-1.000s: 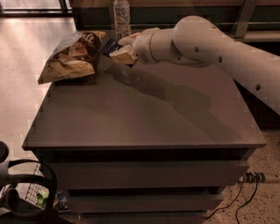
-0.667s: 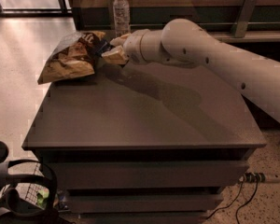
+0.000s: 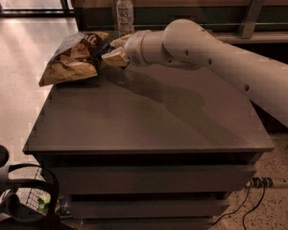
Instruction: Move rxbar blueberry near brown chip bag
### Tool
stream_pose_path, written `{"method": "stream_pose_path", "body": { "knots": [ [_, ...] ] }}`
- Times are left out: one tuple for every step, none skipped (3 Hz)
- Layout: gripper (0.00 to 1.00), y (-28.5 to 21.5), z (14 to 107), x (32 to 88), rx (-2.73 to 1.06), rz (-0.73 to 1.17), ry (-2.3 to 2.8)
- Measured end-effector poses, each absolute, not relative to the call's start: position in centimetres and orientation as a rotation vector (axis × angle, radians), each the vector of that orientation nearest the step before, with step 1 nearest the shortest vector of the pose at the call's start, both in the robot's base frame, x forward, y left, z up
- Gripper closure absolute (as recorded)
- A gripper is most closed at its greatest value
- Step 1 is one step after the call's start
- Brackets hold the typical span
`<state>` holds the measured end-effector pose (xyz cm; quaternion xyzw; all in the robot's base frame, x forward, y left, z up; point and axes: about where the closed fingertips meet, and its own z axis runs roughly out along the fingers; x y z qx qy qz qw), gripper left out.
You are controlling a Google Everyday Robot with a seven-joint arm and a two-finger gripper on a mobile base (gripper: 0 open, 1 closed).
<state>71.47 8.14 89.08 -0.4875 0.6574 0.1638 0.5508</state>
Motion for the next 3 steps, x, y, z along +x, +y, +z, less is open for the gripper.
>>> {"method": "stream_pose_path", "body": {
  "knots": [
    [0.31, 8.33, 89.06, 71.42, -1.156, 0.390, 1.554],
    [0.10, 8.51, 89.05, 71.37, -1.158, 0.392, 1.553],
    [0.00, 8.70, 89.04, 71.32, -1.160, 0.394, 1.552]
  ]
}}
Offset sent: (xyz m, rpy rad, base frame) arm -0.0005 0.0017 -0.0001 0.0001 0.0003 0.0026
